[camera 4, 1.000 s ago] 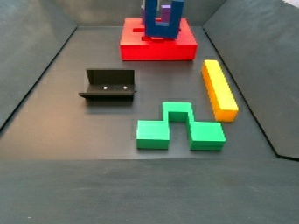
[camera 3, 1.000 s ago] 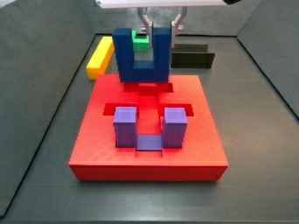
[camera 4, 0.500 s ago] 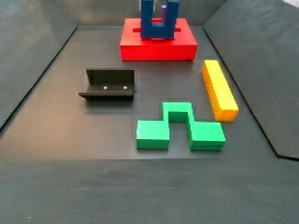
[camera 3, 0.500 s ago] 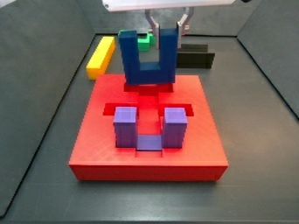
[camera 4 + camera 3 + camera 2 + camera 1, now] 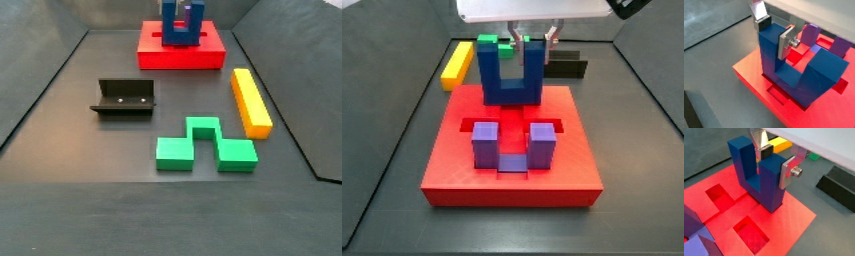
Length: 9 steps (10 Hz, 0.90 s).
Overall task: Pick up the blue object. Move up. Place the blue object on the fixture. Regrasp the blue object. Move to above the board. Insert the blue object.
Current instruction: Insert the blue object.
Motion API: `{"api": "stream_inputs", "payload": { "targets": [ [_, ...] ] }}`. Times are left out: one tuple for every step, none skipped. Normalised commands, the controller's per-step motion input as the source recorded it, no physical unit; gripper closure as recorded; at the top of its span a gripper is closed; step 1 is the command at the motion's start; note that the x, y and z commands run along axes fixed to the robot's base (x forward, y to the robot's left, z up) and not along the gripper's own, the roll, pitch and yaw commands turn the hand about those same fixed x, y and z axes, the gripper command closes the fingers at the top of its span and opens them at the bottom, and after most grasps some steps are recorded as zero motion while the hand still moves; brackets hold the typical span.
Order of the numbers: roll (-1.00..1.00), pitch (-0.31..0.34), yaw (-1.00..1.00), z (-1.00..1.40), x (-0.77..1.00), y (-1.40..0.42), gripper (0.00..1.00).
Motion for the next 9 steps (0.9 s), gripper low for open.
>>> {"api": "stream_inputs", "payload": {
  "targets": [
    [0.09,0.144,-0.27,-0.07,-0.02,0.0,1.0],
    [0.08,0.077,-0.18,-0.09,-0.07,0.0,1.0],
    [0.08,0.031,-0.06,-0.09,-0.03,0.0,1.0],
    [0.07,0.02,0.0,-0.08,0.01,-0.02,1.0],
    [0.06,0.067,0.0,-0.05,0.21,-0.01,1.0],
    [0.09,0.064,0.0,-0.1,0.15,0.0,1.0],
    [0.15,0.014,0.03,-0.29,0.03,0.0,1.0],
    [0.16,0.023,0.06,-0.33,0.06,0.0,1.0],
    [0.16,0.027,0.06,-0.39,0.11,0.0,1.0]
  ]
}}
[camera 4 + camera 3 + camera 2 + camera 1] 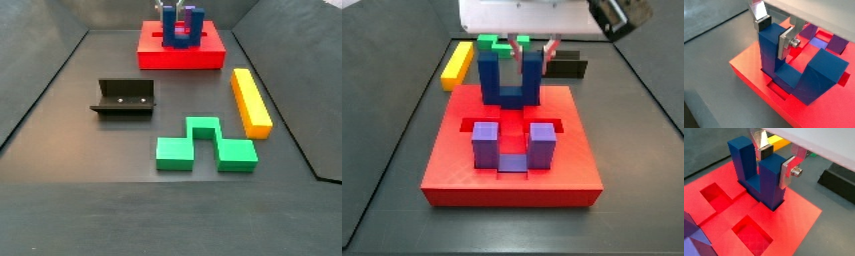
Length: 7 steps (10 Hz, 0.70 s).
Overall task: Pick up the blue object. Move up. Place the blue object on the fixture. Regrasp the blue object. Move to above the board. Insert the blue object.
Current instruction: Insert the blue object.
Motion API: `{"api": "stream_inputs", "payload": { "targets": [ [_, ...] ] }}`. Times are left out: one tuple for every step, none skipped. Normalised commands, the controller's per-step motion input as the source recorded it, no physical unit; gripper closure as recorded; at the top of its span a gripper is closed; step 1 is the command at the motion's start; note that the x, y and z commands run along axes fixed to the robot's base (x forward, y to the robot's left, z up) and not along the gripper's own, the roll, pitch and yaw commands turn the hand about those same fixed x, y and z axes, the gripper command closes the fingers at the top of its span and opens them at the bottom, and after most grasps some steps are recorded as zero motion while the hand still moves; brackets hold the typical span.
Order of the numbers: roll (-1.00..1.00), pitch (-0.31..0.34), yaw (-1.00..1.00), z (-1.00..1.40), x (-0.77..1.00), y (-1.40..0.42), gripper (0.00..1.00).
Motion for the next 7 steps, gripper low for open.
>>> {"api": "stream_inputs", "payload": {
  "targets": [
    [0.16,0.0,0.01,-0.52,0.07,0.0,1.0],
    [0.15,0.0,0.0,-0.61,0.07,0.0,1.0],
    [0.17,0.0,0.0,-0.68,0.07,0.0,1.0],
    [0.18,0.0,0.0,-0.73,0.09,0.0,1.0],
    [0.19,0.0,0.0,-0.69,0.1,0.0,1.0],
    [0.04,0.047,0.0,0.0,0.0,0.0,1.0],
    [0.0,0.0,0.0,0.0,0.0,0.0,1.0]
  ]
}}
